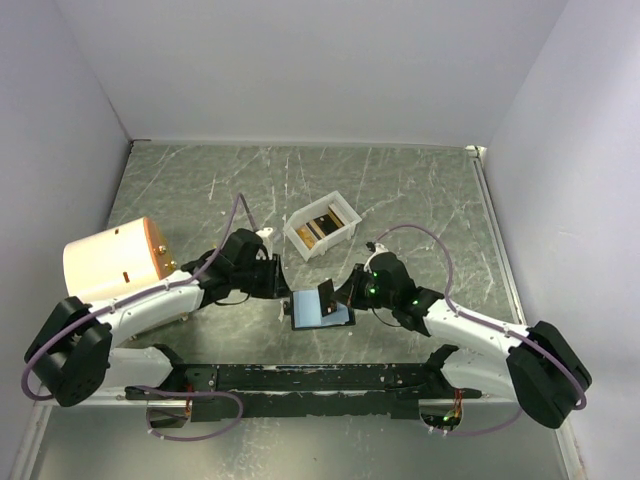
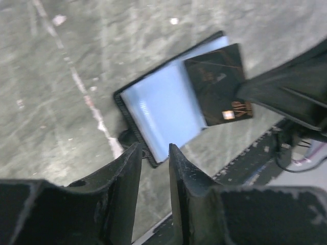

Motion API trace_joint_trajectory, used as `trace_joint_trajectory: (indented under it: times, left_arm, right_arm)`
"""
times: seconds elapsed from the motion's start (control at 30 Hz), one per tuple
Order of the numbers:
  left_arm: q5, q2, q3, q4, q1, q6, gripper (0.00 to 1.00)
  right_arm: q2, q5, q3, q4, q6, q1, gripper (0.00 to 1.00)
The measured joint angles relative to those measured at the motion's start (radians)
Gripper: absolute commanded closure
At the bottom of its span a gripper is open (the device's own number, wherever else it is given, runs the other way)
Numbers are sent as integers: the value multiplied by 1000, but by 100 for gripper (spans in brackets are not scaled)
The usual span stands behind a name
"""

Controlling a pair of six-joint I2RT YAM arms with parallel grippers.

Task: Put the credit cards into the card holder
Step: Insert the credit card into the card holder.

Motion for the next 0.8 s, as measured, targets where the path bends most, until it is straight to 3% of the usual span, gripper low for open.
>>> trace_joint_trajectory:
  times: [0.07,0.13,0.4,0.8]
  left_arm:
    - [43,-8,0,40,-6,-14,50]
    - [82,-5,0,76,-11,-23,49]
    - [175,124,-3,186,-14,-31,66]
    - [53,209,-35,153,-14,15,75]
  right_arm:
    - [6,-3,-2,2,0,-2,100]
    - [10,-4,-5,6,1,-2,100]
    - [28,-11,-27,28,9,-4,100]
    - [60,-51,-66,89,31,-23,100]
